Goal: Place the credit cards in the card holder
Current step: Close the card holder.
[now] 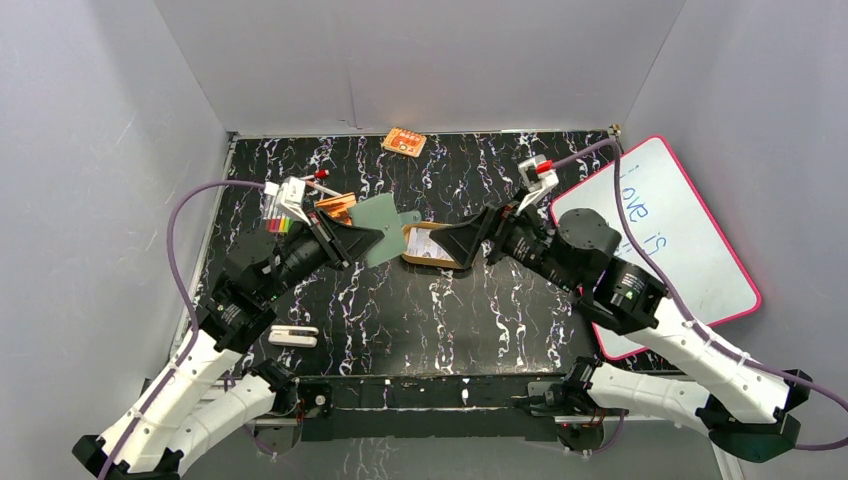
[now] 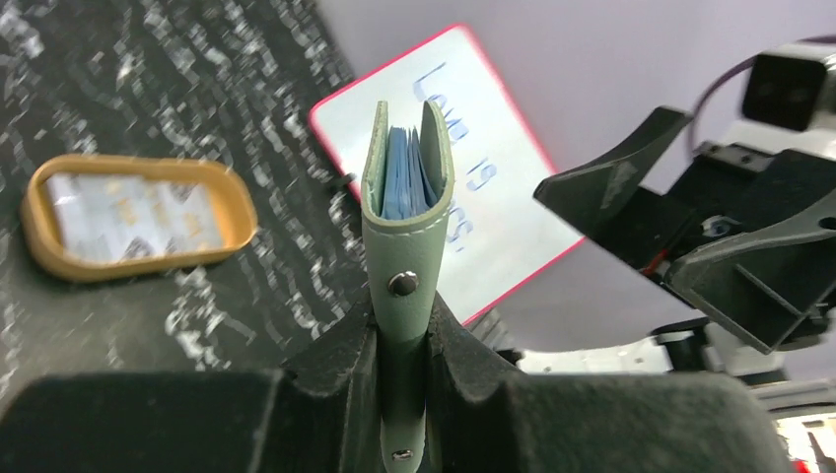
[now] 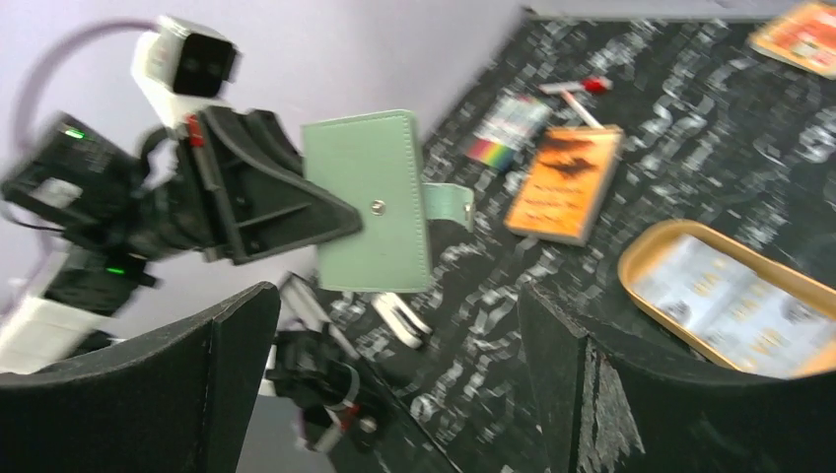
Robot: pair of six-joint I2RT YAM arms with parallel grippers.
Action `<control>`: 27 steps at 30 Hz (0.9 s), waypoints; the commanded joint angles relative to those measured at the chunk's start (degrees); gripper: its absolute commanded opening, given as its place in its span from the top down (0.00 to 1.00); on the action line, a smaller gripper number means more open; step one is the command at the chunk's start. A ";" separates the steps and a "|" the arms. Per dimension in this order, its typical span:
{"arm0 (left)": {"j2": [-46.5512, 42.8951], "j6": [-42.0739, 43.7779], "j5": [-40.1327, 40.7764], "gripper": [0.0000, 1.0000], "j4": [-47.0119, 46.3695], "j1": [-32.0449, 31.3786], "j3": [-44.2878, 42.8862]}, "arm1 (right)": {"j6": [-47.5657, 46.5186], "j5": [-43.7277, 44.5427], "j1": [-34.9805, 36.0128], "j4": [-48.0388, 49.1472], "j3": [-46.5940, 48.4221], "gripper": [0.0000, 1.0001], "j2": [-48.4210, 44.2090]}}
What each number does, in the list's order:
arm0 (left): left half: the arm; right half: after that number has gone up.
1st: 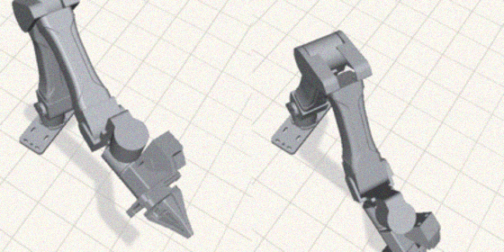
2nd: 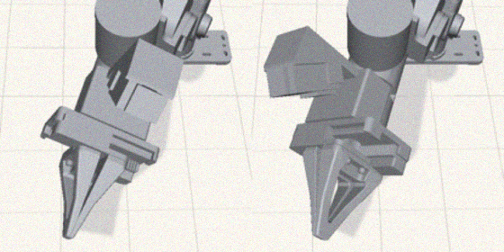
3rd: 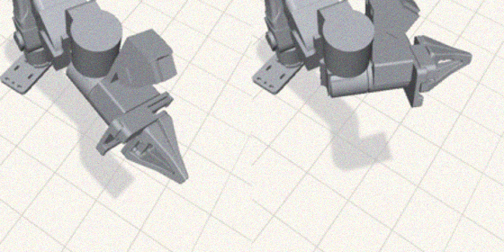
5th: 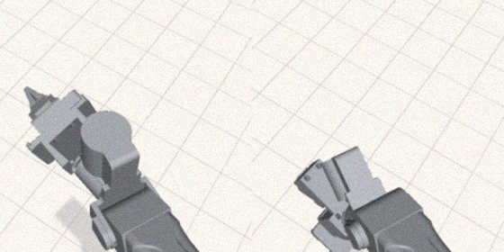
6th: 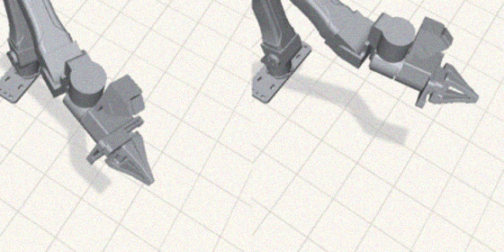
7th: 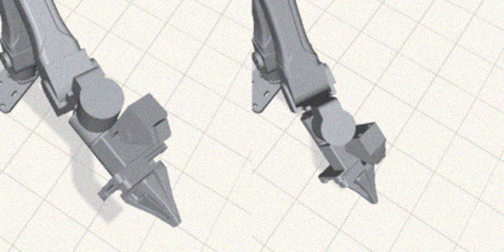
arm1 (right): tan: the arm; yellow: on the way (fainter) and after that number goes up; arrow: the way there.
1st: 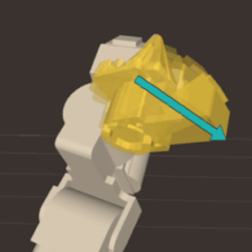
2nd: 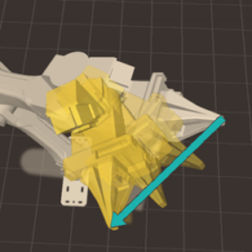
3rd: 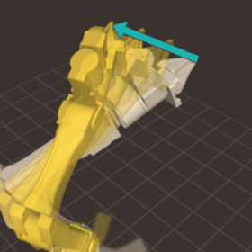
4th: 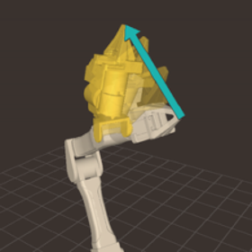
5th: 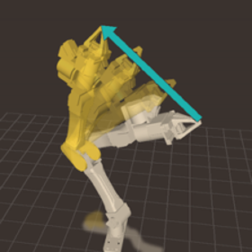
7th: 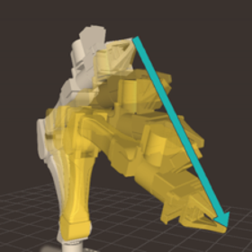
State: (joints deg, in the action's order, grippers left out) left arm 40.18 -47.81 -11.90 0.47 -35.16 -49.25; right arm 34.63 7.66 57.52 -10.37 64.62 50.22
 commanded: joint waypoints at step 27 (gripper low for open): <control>-7.76 1.14 -11.89 1.00 -2.21 -0.18 8.52 | -5.25 -10.21 0.23 5.54 -6.56 0.49 2.19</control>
State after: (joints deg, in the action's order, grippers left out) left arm 32.64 -46.50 -21.47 -0.01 -35.16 -39.59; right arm 28.60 -0.99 57.52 -8.99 57.47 53.10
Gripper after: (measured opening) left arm 0.137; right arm 0.541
